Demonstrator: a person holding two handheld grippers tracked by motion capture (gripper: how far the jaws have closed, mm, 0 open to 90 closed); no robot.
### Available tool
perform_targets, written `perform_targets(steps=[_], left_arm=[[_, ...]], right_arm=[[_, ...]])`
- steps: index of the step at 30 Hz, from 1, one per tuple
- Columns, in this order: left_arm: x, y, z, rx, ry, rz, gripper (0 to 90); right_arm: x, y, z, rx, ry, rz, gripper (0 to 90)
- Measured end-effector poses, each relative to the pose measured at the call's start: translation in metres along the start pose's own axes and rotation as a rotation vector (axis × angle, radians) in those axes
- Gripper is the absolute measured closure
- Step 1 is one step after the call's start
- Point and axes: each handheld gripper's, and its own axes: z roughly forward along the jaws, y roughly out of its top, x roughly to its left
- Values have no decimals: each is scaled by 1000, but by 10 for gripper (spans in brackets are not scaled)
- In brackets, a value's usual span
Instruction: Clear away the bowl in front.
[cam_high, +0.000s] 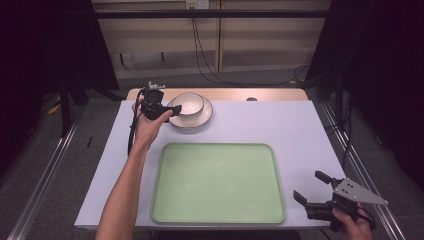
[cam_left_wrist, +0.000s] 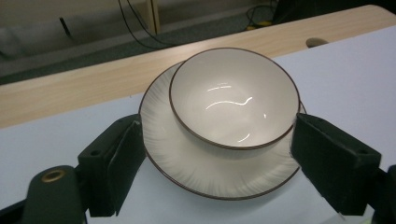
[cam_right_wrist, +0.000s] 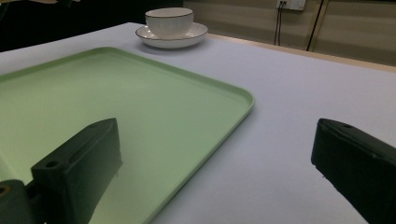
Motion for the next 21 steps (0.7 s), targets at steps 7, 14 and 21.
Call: perform_targets(steps=[7, 14, 21], left_arm=[[4, 7, 19, 17, 29, -32, 227], [13, 13, 41, 76, 77, -88, 295], [27, 19, 52, 127, 115, -117, 349]], right_arm=[[-1, 0, -1, 0, 3, -4, 12], [-1, -1, -1, -1, -2, 1, 13], [-1, -1, -2, -2, -7, 6, 14]])
